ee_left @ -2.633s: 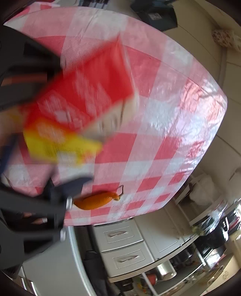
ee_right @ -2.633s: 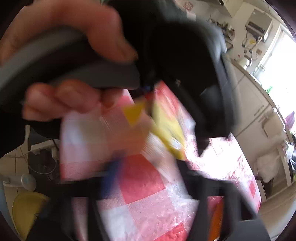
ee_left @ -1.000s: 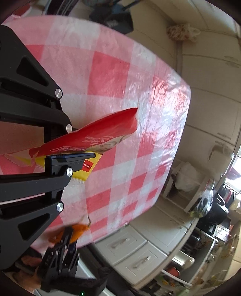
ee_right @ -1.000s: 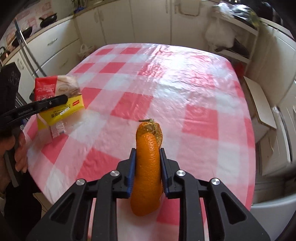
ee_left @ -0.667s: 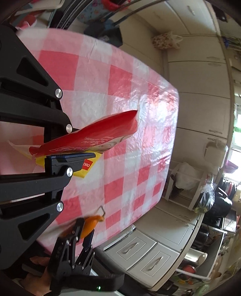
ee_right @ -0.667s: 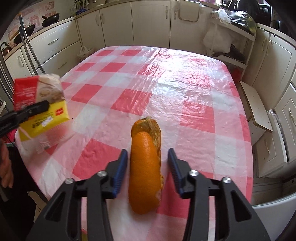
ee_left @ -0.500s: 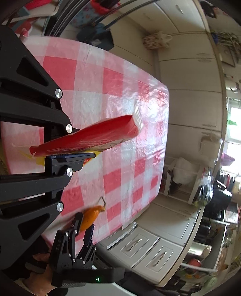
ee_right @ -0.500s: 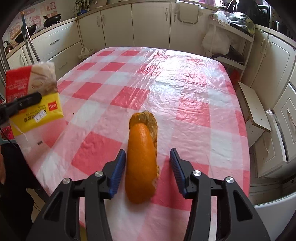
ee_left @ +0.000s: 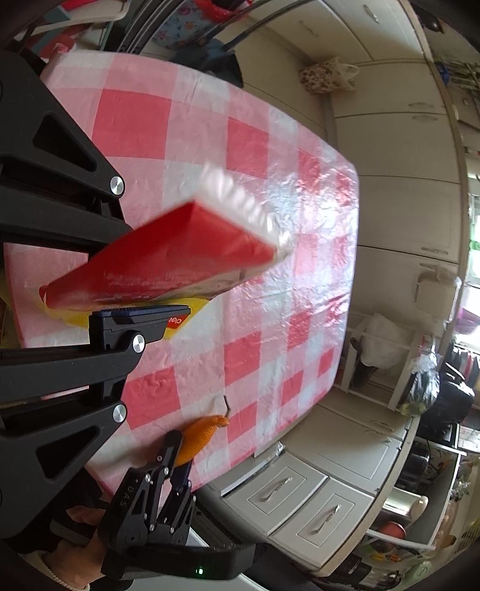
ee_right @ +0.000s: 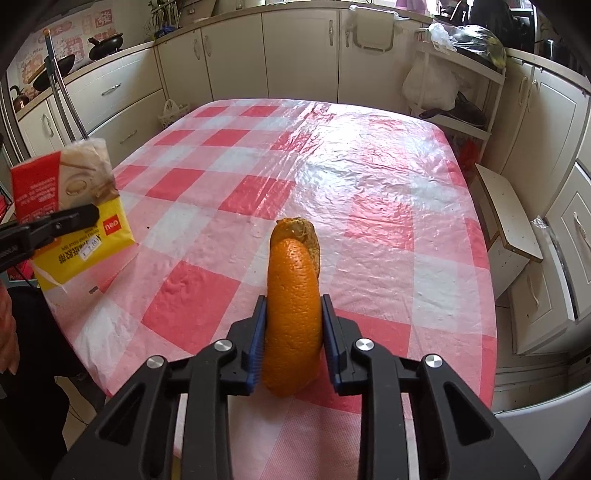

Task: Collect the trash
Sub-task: 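Carry the yellow wrapper and orange peel off the table toward the yellow bin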

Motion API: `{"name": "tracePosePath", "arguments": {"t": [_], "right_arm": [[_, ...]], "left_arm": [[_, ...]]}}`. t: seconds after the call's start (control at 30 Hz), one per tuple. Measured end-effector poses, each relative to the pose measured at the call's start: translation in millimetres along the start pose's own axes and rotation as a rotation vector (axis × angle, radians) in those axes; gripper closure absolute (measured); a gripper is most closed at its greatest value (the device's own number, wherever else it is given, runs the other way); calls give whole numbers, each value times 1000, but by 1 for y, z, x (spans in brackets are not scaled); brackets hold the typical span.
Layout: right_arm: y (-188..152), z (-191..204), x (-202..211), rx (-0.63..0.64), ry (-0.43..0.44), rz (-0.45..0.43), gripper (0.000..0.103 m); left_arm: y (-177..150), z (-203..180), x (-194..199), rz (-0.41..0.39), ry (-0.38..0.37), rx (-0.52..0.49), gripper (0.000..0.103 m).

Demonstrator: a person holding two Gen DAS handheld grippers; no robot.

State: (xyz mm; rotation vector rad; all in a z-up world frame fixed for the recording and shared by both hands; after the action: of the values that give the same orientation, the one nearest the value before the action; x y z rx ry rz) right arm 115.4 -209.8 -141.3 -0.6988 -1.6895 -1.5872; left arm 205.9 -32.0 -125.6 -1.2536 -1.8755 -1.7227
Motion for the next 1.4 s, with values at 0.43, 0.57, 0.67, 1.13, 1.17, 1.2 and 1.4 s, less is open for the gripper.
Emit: {"name": "tracePosePath", "arguments": {"t": [0.43,0.57,0.67,1.13,1.17,1.2,1.4], "right_arm": [[4,5,-3,17,22,-10,77],[4,7,0,16,39,-15,78],[3,8,4,13,47,-27,79],[-10,24,38,-3,122,-94,79],[-12,26,41,-4,128,-100,79],[-14,27,44,-5,134,-105,79],[-24,35,61,-20,176,-128,79]], "left_arm": [[4,-6,2,-26,-18,-20,100],[6,-13,12,-41,-32,-34,100],[7,-17,21,-49,-52,-36,100],[-11,-23,62,-58,-69,-55,100],[-13,-23,65,-57,-75,-50,100],[-16,-23,67,-57,-79,-46,100],[-31,-21,84,-45,-103,-42,100]]}}
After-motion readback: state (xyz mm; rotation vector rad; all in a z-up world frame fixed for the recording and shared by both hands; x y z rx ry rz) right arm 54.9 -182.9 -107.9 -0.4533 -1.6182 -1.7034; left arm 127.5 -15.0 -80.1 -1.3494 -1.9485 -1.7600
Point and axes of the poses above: each gripper's, at about its wrist camera, not at the fingertips, and x roughly against the way its jaws point, z to its left, y to its top, the point moved 3 cm from there along -x, roughly the way its jaws point, and after that the axes turned 2 degrees about x, right-handed, at the moved point
